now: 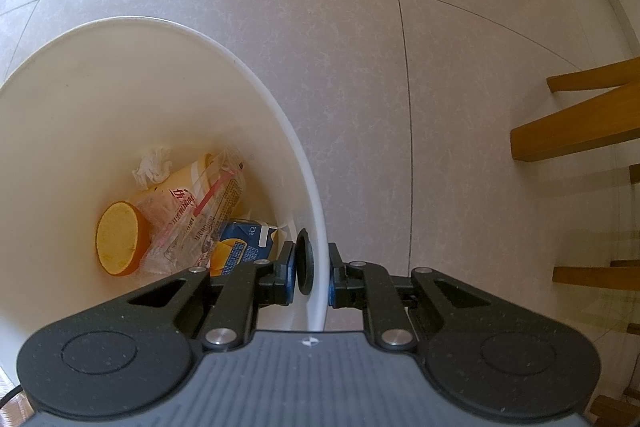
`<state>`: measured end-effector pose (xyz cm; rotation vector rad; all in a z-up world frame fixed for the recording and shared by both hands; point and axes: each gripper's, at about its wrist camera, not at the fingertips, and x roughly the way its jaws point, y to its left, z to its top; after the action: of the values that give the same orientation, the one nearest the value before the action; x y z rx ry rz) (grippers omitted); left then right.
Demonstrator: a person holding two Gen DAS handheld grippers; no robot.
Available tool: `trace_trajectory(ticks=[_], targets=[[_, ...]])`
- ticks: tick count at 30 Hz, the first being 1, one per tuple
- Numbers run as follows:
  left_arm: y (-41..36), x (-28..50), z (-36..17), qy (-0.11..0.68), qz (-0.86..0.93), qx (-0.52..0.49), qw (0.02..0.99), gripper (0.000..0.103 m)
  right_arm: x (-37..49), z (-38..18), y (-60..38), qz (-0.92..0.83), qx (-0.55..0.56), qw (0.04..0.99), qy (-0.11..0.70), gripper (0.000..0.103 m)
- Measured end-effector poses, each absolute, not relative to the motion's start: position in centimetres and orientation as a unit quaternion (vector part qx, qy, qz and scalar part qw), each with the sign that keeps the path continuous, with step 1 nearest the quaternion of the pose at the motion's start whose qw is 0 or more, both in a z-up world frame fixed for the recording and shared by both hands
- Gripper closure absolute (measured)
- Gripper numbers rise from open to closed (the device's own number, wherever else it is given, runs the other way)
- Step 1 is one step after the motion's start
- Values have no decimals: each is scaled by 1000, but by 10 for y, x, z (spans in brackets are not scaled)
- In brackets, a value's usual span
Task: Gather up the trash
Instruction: 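Close the left gripper on the blue carton and lift, then carry the blue carton over the bin and open the left gripper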
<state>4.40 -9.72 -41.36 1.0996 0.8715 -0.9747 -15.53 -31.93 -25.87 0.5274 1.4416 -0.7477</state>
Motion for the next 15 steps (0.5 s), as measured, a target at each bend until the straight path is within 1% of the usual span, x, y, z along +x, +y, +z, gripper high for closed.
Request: trace_trajectory(ticks=[7, 15], targets=[[-96, 40, -383, 375, -434, 480, 663, 44, -155, -259, -319, -328, 232, 658, 636, 86], [-100, 31, -334, 358, -443, 488, 661, 44, -156, -259, -320, -325, 233, 659, 637, 86]])
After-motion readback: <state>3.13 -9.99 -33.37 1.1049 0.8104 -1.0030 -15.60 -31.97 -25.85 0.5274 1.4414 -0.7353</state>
